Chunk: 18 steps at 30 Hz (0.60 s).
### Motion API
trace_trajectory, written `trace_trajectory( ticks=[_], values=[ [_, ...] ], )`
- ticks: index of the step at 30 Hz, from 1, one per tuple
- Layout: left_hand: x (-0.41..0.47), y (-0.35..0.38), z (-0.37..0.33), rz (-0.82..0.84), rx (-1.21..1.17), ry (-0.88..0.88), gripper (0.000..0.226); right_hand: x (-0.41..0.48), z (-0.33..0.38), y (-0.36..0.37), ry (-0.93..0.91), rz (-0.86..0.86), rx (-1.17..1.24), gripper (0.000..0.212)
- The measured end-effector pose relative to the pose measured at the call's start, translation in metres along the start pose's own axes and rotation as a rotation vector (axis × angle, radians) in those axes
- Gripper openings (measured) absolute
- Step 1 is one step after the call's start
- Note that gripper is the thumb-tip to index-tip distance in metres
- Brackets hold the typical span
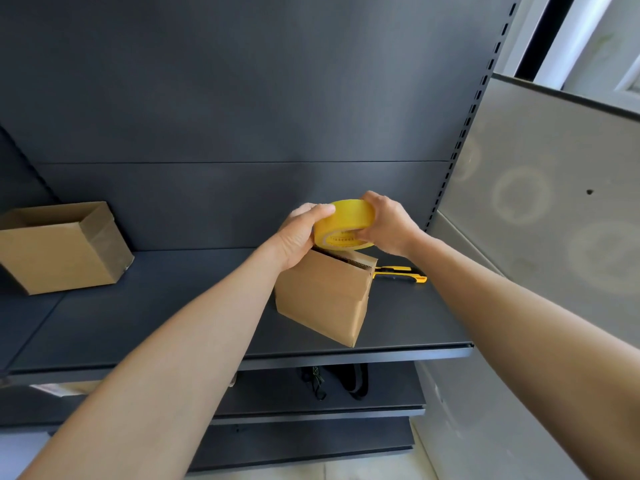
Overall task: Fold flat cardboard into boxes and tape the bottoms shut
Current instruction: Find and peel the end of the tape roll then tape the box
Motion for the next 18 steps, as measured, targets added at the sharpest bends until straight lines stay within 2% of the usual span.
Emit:
trace_trajectory(
  ticks=[2,5,7,11,15,16,18],
  values=[
    [0.002,-0.002,-0.005,-0.049,0.092,0.006,0.017,-0.001,0.003,-0.007,-0.011,-0.078,-0.015,0.036],
    [0.002,0.000,-0.013,-0.069,0.206,0.019,0.033,-0.002,0.007,-0.015,-0.024,-0.138,-0.025,0.037],
    [-0.001,0.001,-0.023,-0.090,0.208,0.053,0.040,-0.002,0.011,-0.021,-0.037,-0.172,-0.020,0.033],
    [-0.006,0.002,-0.044,-0.085,0.169,0.090,0.037,-0.002,0.029,-0.036,-0.088,-0.232,-0.026,0.031],
    [-0.013,0.007,-0.061,-0.062,0.203,0.035,0.048,-0.003,0.053,-0.040,-0.175,-0.243,-0.095,0.034],
    [-0.014,0.007,-0.063,-0.055,0.199,0.018,0.048,-0.003,0.058,-0.040,-0.196,-0.244,-0.106,0.035],
    [-0.017,0.004,-0.068,-0.041,0.182,0.008,0.034,-0.005,0.068,-0.040,-0.240,-0.247,-0.125,0.034]
  ],
)
Point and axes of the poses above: each hand's wrist, its own x-axis towards the middle knuckle, its own y-axis out of the palm, z = x × y, the point moved 10 cm from there along x, towards the middle knuckle, and after that the axes turned 10 degrees about z, right-handed, at the moved point
